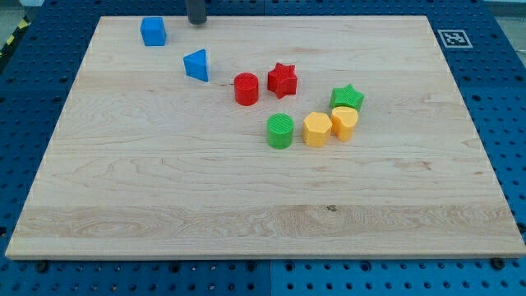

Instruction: Move the blue triangle closer to the green circle

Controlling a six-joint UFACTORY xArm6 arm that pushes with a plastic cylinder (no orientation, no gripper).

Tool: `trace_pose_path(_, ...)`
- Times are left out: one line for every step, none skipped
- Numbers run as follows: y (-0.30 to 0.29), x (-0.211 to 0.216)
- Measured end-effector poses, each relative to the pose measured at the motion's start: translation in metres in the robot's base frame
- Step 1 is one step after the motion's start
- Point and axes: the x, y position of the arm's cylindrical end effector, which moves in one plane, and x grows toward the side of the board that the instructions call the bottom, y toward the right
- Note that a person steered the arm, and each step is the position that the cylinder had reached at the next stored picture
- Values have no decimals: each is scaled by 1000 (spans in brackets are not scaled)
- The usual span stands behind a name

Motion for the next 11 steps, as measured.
trace_pose_path(0,0)
trace_pose_path(0,-4)
trace_pose_path(-21,5)
trace_pose_path(-25,24)
trace_pose_path(-10,79)
trace_pose_path(-10,82)
trace_pose_path(-7,94)
trace_pose_path(-5,124)
trace_pose_path(-5,129)
trace_pose_path(-5,140)
trace_pose_path(-5,143)
